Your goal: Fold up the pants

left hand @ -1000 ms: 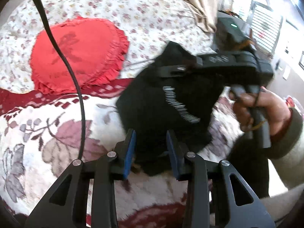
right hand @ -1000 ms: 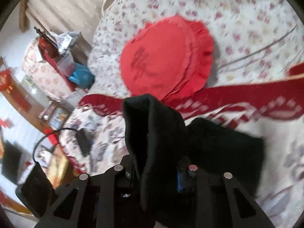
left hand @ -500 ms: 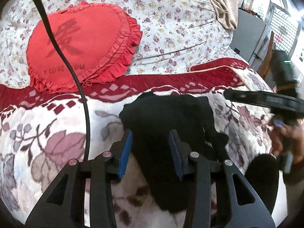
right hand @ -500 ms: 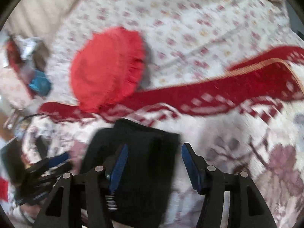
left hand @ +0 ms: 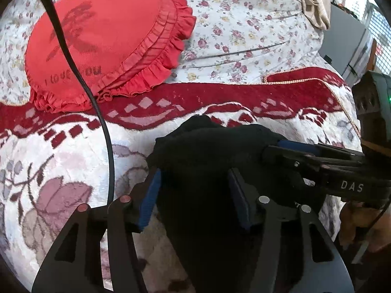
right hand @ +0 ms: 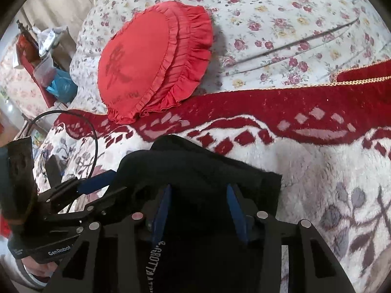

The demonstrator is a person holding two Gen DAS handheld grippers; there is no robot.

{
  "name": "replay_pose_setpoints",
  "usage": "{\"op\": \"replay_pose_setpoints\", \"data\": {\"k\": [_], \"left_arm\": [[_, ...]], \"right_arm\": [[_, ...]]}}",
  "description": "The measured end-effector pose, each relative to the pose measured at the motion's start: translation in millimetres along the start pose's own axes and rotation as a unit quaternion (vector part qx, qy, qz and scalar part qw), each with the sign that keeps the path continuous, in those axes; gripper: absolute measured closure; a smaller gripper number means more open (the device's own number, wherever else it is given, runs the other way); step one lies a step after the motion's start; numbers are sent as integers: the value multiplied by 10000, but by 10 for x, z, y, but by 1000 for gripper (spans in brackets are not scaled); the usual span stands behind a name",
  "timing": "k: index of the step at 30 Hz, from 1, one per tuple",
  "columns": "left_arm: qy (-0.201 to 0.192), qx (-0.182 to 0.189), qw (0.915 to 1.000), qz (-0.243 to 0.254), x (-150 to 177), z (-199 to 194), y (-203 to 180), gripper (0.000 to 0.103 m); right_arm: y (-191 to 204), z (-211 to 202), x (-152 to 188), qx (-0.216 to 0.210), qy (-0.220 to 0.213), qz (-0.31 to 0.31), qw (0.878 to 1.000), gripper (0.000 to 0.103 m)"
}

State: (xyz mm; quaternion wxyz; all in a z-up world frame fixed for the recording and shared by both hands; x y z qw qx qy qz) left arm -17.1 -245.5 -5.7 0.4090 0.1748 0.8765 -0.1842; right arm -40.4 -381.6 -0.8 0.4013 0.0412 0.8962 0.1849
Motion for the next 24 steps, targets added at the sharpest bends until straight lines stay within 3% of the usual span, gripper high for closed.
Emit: {"op": "replay_pose_setpoints", "data": {"k": [3, 9, 16, 24], "left_arm": [[-18, -12, 10000, -46, -14, -10, -1, 47], [-121, -52, 9999, -41, -64, -201, 9, 47], [-226, -3, 9997, -55, -49, -432, -70, 47], [-80, 69, 9999, 113, 186, -514, -272, 47]], "right_arm": [[30, 6, -19, 57, 53, -68, 9999, 57], [215, -371, -27, 92, -153, -241, 9996, 57], [404, -585, 300, 177, 11, -499, 9986, 57], [339, -592, 513, 379, 123, -522, 9978, 57]]}}
Point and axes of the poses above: each gripper's, at about its wrist camera, not at the fingertips, and z roughly the way its jaws point, y to its left, x to its underside, the point moved 8 cm from there along z, roughly the way its jaws point, and after that the axes turned 15 degrees about -y, right-handed, at the moved point
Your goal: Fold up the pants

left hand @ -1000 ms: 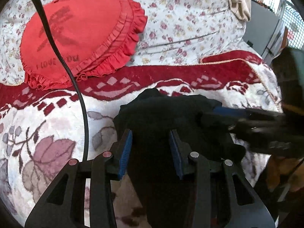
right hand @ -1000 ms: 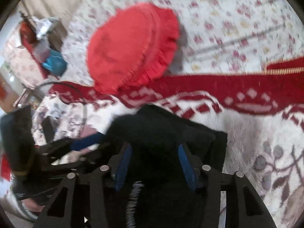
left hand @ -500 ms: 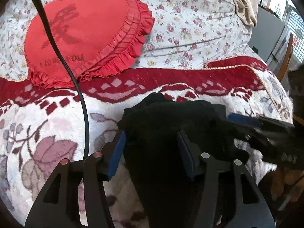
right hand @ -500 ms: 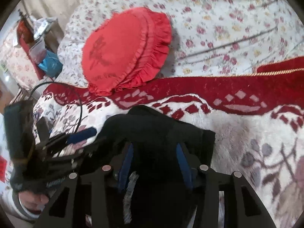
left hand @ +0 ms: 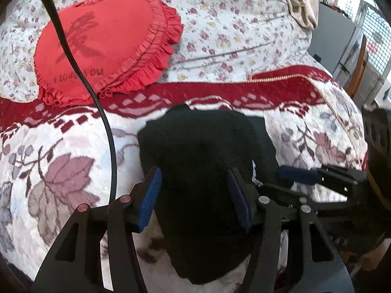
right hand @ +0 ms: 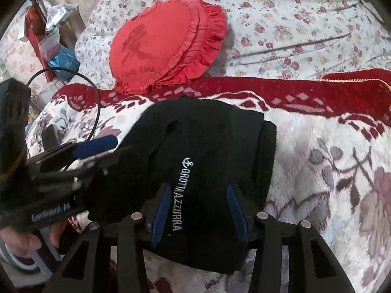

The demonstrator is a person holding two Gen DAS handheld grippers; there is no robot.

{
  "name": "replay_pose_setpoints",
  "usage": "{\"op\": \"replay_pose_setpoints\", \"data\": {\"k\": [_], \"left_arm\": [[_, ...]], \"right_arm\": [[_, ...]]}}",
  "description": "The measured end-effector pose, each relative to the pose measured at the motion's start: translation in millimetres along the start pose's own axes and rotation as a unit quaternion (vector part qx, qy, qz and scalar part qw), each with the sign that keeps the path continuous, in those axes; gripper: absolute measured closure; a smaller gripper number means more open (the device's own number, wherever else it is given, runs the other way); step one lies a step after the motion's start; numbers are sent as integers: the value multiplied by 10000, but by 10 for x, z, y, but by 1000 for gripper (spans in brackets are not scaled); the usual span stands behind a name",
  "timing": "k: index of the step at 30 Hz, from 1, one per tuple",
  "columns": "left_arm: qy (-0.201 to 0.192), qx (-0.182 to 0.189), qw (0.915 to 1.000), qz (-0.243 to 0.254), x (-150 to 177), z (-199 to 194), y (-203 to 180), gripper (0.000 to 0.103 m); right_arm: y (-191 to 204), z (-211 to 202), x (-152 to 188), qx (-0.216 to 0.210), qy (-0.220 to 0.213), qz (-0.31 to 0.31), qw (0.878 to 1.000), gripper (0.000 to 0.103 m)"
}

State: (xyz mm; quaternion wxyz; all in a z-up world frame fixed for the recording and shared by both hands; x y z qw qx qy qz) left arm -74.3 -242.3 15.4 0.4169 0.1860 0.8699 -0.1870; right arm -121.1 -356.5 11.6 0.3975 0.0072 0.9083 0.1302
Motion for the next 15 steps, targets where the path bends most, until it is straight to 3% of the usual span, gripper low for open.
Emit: {"op": "replay_pose_setpoints", "data": {"k": [3, 6, 11, 15], "left_arm": [[22, -74, 9999, 75, 62, 18, -16, 47], [64, -88, 9998, 138, 98, 43, -33, 40], [117, -80, 9996, 255, 166, 74, -56, 39], [252, 229, 9986, -413, 125, -6, 91, 39]], "right_arm": [[-21, 10, 33, 26, 17, -45, 10000, 57], [-51, 24, 77, 20, -18, 36, 10000, 57], [-164, 73, 224, 301, 99, 49, 9995, 53], [-287, -92, 124, 13, -132, 642, 9978, 49]]}}
Point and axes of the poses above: each gripper's, at about its wrist camera, not at the fingertips, and z roughly the way its jaws point, y to its left, x to its underside, the point moved 8 cm from there along z, roughly the way its jaws point, and after that the axes turned 15 degrees about -y, right-handed, at the moved point
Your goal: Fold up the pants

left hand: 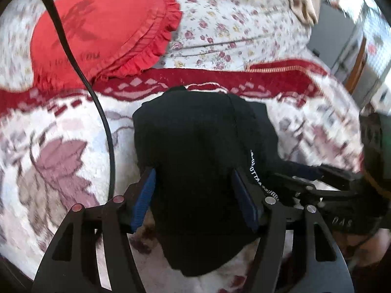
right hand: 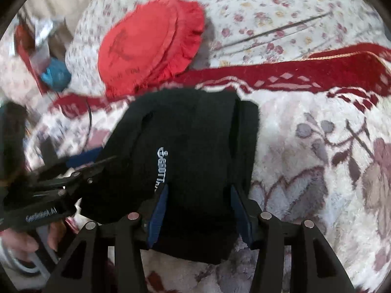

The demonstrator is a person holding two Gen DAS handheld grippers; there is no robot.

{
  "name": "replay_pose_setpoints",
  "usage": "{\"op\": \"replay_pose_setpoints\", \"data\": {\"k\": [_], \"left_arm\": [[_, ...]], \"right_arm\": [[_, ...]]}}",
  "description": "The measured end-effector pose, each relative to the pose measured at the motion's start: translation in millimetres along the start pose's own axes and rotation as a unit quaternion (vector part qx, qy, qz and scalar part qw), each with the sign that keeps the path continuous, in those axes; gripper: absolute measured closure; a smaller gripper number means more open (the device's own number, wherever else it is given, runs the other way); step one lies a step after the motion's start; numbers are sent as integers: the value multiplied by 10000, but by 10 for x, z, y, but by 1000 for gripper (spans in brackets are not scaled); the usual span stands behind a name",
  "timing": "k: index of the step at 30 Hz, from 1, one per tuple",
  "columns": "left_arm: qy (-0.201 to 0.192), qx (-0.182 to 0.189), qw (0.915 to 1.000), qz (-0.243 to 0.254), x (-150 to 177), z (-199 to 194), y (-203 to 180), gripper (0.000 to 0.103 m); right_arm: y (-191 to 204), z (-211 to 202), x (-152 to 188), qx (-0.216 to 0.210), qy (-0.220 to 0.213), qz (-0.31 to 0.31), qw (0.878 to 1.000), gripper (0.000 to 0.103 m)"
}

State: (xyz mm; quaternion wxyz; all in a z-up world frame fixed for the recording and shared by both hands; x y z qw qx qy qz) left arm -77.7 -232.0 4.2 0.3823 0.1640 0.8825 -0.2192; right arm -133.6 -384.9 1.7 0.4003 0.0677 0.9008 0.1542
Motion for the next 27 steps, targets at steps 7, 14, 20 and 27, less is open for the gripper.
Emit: {"op": "replay_pose_setpoints", "data": {"k": [7, 14, 20, 27], "left_arm": [[-16, -15, 9982, -606, -28, -36, 282, 28], [123, 209, 9971, -720, -2, 160, 236, 28], [162, 240, 9958, -863, 11, 274, 243, 24], [-25, 328, 9959, -844, 3, 286, 211, 37]], "right_arm": [[-270, 75, -180, 4, -251, 748, 9969, 23], [-286, 415, -133, -299, 20, 924, 9953, 21], [-297, 466, -176, -533, -209, 1181, 9913, 22], [-172, 442, -180, -568, -324, 910, 9937, 62]]}}
Point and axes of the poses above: each gripper's, at about its wrist camera, not at the fingertips, and z roughly the way its jaws point, y to its left, x to its underside, the point moved 8 cm from there along z, roughly the way its jaws point, and after that the axes turned 15 degrees about -y, right-handed, at the moved point
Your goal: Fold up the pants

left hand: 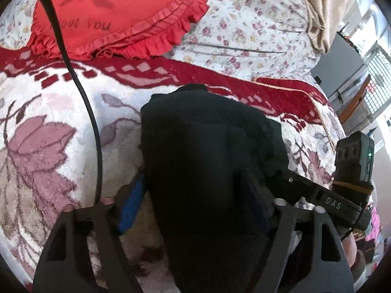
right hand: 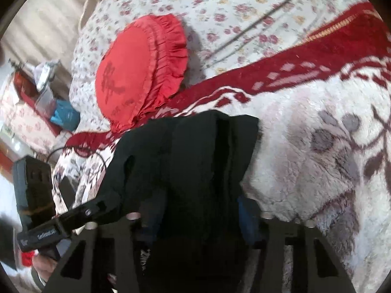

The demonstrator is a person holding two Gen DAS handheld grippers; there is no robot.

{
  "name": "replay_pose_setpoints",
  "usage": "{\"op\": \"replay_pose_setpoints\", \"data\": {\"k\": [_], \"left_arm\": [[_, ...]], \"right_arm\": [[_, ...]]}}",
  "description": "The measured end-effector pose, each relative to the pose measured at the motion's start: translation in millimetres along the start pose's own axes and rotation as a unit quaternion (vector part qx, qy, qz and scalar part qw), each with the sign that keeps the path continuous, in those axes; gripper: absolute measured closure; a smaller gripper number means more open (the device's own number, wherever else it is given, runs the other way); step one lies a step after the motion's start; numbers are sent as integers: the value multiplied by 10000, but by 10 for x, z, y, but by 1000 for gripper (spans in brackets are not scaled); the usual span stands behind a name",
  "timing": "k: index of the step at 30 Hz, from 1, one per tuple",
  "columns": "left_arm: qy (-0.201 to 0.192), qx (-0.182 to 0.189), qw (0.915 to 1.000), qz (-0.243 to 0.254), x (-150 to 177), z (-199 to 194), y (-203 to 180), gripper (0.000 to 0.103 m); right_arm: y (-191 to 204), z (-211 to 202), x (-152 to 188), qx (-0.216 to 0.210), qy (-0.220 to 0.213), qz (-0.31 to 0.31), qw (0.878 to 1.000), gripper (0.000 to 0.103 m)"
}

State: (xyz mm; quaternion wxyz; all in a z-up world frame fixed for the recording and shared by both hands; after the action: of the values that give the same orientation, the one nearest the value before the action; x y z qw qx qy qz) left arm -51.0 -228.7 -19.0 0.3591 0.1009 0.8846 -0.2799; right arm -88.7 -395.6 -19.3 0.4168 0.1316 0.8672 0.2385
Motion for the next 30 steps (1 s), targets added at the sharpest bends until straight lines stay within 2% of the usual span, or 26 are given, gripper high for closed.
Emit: {"op": "replay_pose_setpoints", "data": {"k": [1, 2, 4, 6, 11, 16, 18, 20, 21, 23, 27, 30], "left_arm": [[-26, 13, 10000, 44, -8, -13, -14, 45], [-55, 43, 9999, 138, -29, -46, -37, 49], [-40, 91, 9998, 174, -79, -93, -45, 63], [-24, 194, 9998, 7, -181, -179, -7, 66], [-430, -51, 9990, 95, -591, -425, 215, 66], [-470, -595, 9969, 223, -833, -401, 610, 66], [-339, -857, 9956, 176, -818, -265, 831, 66], [-125, -1130, 9935, 106, -725, -120, 1050, 66], [-88, -1111, 9938, 51, -696, -96, 1096, 66], [-145, -1053, 9943, -8, -688, -145, 1111, 66], [-311, -1138, 9928, 199, -760, -341, 1011, 66], [-500, -1052, 9928, 276, -792, -499, 906, 65]], "right_arm": [[43, -25, -19, -65, 8, -45, 10000, 67], [90, -48, -44, -122, 5, -69, 9999, 69], [227, -95, -118, -209, -38, -209, 9996, 71], [393, -117, -209, -310, -112, -374, 9988, 72], [758, 49, -421, -738, -232, -336, 9964, 72], [1006, 546, -447, -889, -5, -215, 9958, 72], [1014, 784, -377, -734, 136, -261, 9969, 72], [915, 1012, -273, -301, 381, -395, 9980, 69], [880, 1056, -244, -155, 451, -491, 9977, 67], [868, 1019, -243, -122, 448, -513, 9976, 60], [936, 751, -417, 75, 142, -872, 9961, 59], [1104, 621, -548, -210, -17, -1025, 9945, 59]]}}
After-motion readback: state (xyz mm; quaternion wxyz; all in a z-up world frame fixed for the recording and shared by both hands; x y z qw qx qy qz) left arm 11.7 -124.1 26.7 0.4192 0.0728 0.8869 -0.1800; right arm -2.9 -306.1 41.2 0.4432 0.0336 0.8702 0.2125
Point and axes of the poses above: each gripper's, at about its wrist camera, not at the fingertips, and z roughly the way its jaws point, y to its left, x to its underside, the point moved 8 cm from there along z, roughly the way its jaws point, and after that the axes turned 15 degrees about -y, right-handed, at the moved point
